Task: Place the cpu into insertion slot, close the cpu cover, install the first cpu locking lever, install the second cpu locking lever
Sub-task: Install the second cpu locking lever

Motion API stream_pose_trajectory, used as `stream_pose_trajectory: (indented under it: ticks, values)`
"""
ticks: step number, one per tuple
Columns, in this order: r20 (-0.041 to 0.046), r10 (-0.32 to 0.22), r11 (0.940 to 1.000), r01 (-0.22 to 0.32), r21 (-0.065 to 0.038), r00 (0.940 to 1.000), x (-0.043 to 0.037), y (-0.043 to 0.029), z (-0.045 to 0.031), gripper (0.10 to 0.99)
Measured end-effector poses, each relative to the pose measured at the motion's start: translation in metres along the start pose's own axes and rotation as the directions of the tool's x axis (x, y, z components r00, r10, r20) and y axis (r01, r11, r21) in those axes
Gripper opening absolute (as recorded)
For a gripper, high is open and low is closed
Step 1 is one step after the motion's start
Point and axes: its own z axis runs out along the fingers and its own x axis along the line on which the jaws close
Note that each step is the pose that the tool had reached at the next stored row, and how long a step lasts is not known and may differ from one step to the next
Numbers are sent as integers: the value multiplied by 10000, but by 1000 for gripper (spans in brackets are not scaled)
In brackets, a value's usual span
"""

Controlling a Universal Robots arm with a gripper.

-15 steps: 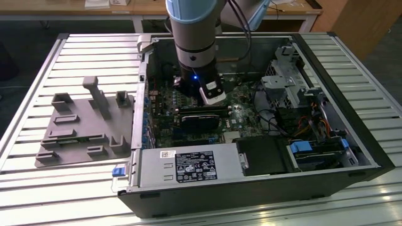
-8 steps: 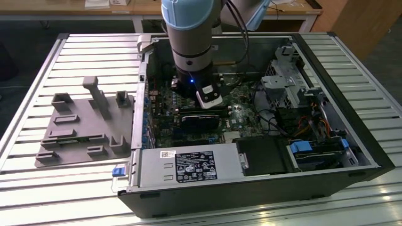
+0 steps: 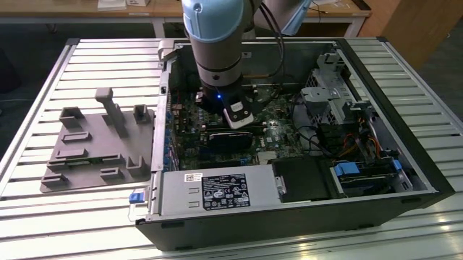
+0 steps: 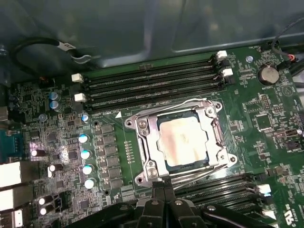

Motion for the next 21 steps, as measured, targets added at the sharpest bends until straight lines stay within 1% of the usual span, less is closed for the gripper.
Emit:
stream_pose_trajectory:
  ticks: [5,7,9,12,17,18,20,21]
  values:
    - [-9,3,10000,-3,-38,10000,-5,-58,-1,106]
    - [-15,8,10000,-8,-68,10000,-4,-78,-3,106]
    - [-35,20,9999,-20,-168,10000,3,-87,-1,106]
    - [-79,41,9993,-44,-371,10000,21,-99,11,106]
    - [-115,60,9985,-66,-542,9999,57,-119,49,106]
    - [-127,63,9982,-71,-597,9999,61,-122,54,106]
    - [-167,85,9968,-98,-787,9998,69,-125,62,106]
    - [-183,93,9963,-109,-858,9998,73,-127,67,106]
